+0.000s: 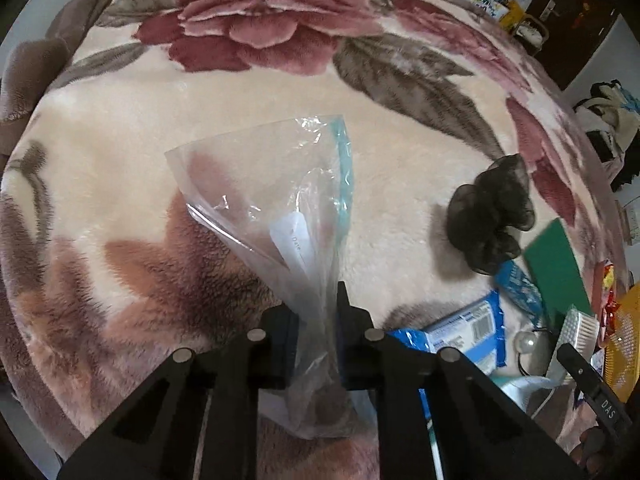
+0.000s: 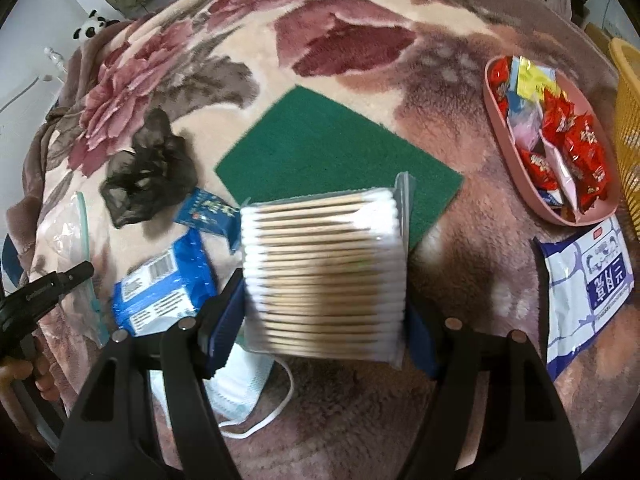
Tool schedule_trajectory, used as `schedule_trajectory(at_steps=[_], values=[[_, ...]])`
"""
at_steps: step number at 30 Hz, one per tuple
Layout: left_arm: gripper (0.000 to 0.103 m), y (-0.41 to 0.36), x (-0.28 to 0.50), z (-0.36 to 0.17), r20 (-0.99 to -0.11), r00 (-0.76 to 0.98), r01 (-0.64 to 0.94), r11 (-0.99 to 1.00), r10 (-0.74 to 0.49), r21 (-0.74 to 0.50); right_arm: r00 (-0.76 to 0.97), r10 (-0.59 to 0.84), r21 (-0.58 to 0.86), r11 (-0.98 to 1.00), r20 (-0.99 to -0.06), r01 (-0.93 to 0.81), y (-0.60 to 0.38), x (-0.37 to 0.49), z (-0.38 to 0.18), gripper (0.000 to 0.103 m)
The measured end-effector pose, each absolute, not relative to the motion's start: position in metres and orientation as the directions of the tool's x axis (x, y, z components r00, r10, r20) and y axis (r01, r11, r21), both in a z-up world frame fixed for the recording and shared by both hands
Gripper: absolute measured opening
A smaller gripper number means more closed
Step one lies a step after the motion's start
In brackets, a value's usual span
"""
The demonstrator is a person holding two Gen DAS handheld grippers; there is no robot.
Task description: Organize soft objects
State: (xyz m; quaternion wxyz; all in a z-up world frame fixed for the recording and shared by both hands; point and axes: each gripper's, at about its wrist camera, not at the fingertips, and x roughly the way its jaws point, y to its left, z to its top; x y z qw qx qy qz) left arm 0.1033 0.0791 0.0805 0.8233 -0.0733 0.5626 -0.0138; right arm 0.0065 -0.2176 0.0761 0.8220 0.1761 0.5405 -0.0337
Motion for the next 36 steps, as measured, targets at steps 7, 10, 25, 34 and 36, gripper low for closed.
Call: schedule_trajectory(at_steps=[7,10,25,34,36], values=[[0.014,0.086,0.082,0.104,-0.913,0.393,-0.051,0.989,-0.109,-0.140,0.451,0.148,0.268,0.939,-0.880,0.214,-0.207,-0.001,0.098,0.071],[0.014,0.084,0.072,0.112,-0.909,0.402,-0.043,0.990,-0.108,-0.136,0.465,0.150,0.270,0.941,-0.873,0.202,-0.204,-0.006,0.107,0.071],[0.014,0.068,0.027,0.150,-0.885,0.447,0.014,0.991,-0.127,-0.135,0.557,0.148,0.279,0.947,-0.817,0.158,-0.203,-0.029,0.162,0.071],[0.014,0.041,0.002,0.164,-0.877,0.460,0.078,0.990,-0.142,-0.120,0.546,0.166,0.283,0.949,-0.821,0.137,-0.202,-0.050,0.167,0.071],[0.014,0.037,-0.003,0.168,-0.874,0.464,0.088,0.989,-0.144,-0.117,0.548,0.168,0.283,0.950,-0.820,0.132,-0.202,-0.055,0.170,0.071]])
